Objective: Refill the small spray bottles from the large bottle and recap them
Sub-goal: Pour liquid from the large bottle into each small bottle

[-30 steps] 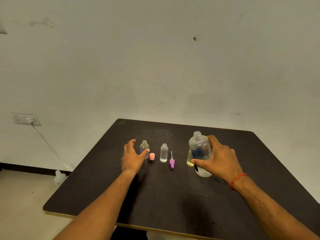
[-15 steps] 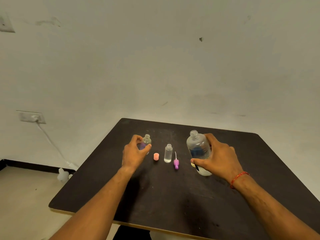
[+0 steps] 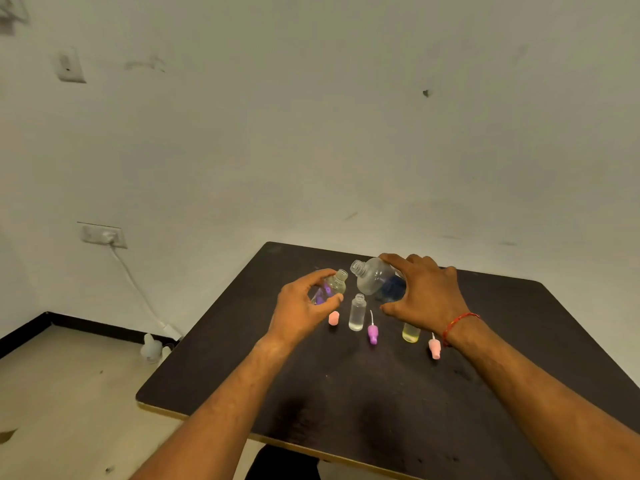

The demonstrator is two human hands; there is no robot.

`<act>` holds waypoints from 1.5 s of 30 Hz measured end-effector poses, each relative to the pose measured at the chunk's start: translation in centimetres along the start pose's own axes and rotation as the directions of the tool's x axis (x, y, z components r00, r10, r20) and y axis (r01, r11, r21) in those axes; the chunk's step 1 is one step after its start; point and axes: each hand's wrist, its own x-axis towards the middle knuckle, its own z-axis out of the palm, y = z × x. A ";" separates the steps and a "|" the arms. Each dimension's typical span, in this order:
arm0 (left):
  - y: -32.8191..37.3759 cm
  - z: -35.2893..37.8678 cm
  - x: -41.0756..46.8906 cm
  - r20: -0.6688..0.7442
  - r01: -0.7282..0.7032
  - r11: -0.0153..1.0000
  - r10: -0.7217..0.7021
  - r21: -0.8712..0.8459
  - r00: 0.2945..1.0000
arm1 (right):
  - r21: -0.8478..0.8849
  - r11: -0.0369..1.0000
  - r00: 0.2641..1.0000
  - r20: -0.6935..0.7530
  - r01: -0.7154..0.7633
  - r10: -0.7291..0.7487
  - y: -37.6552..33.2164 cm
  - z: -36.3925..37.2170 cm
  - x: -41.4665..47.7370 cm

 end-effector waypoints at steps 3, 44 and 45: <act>0.5 -0.2 -0.3 -0.006 -0.008 1.000 0.008 -0.007 1.000 | -0.051 0.998 1.000 0.001 0.020 -0.020 -0.3 -0.1 0.4; 1.6 2.6 -0.4 0.031 -0.009 1.000 0.008 0.023 0.999 | -0.383 0.906 0.984 0.068 0.178 -0.164 1.3 -4.4 1.2; 1.6 2.6 -0.4 0.032 -0.008 1.000 0.008 0.021 0.999 | -0.390 0.903 0.983 0.066 0.182 -0.169 1.3 -4.4 1.3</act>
